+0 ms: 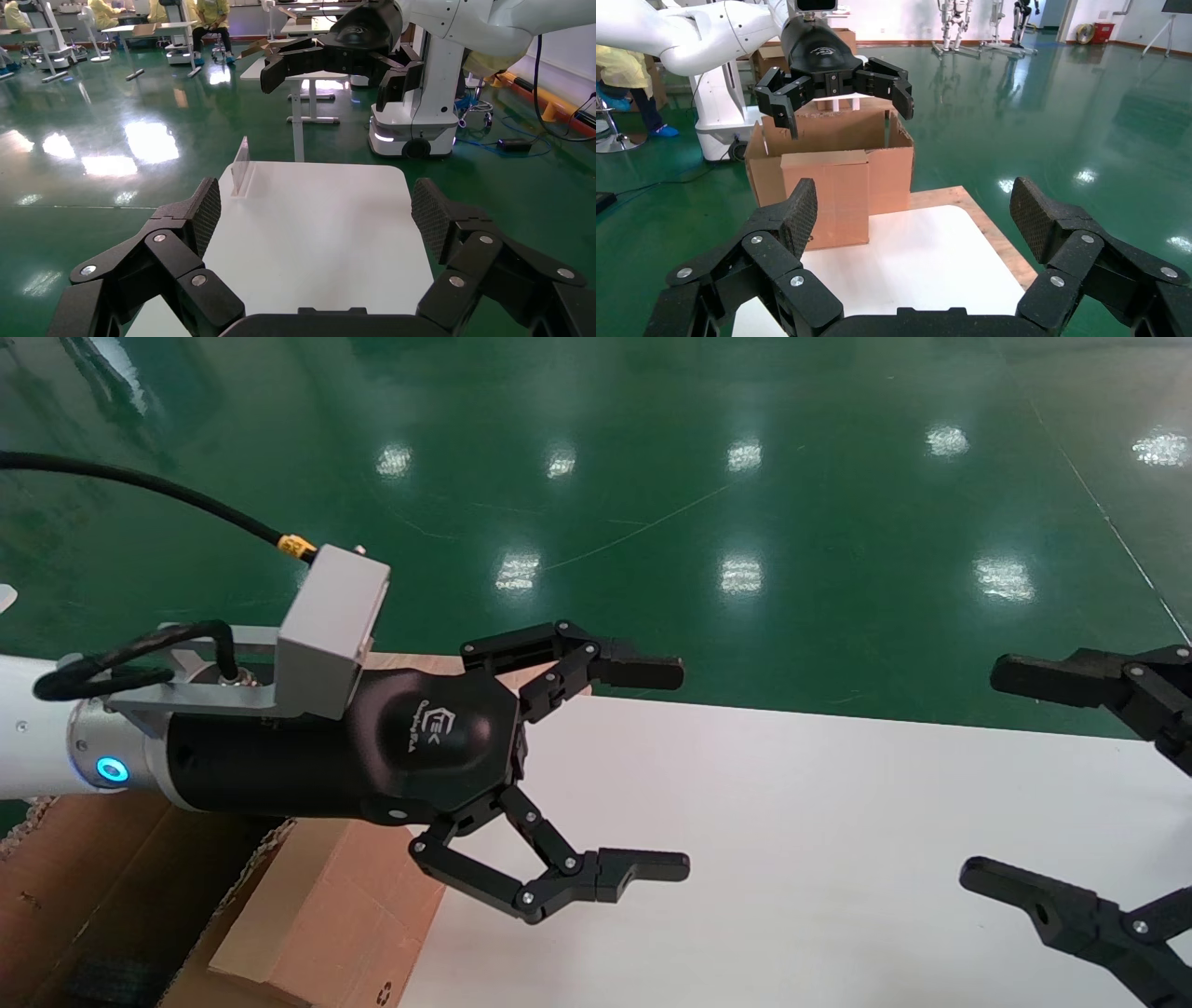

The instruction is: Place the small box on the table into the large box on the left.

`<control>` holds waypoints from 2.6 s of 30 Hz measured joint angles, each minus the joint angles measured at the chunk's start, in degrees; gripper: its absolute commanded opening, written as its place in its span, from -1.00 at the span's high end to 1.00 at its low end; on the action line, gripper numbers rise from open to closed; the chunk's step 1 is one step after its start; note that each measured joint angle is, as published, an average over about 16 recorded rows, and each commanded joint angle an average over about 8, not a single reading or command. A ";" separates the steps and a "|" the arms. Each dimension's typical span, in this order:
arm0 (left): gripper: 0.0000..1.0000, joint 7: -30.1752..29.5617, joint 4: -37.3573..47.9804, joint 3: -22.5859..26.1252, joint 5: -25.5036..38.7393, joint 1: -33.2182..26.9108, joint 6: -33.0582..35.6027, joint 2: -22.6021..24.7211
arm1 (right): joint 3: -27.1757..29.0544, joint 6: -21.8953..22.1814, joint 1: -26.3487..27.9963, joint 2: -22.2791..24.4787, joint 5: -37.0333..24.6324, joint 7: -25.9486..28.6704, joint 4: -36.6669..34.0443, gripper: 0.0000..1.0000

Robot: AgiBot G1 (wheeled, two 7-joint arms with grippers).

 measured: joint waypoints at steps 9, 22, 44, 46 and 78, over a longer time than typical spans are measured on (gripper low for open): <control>-1.00 0.00 0.00 0.00 0.00 0.00 0.00 0.00 | 0.00 0.00 0.00 0.00 0.00 0.00 0.00 -1.00; -1.00 0.00 0.00 0.00 0.00 0.00 0.00 0.00 | 0.00 0.00 0.00 0.00 0.00 0.00 0.00 0.94; -1.00 -0.23 -0.38 0.04 1.81 -0.31 -1.31 -0.95 | 0.00 0.00 0.00 0.00 0.00 0.00 0.00 1.00; -1.00 -0.59 -0.73 0.12 3.09 -0.59 -2.30 -1.55 | 0.00 0.00 0.00 0.00 0.00 0.00 0.00 1.00; -1.00 -17.38 -4.14 9.45 38.22 -18.34 -5.34 -7.33 | -0.01 0.03 -0.01 0.01 0.01 -0.01 -0.02 1.00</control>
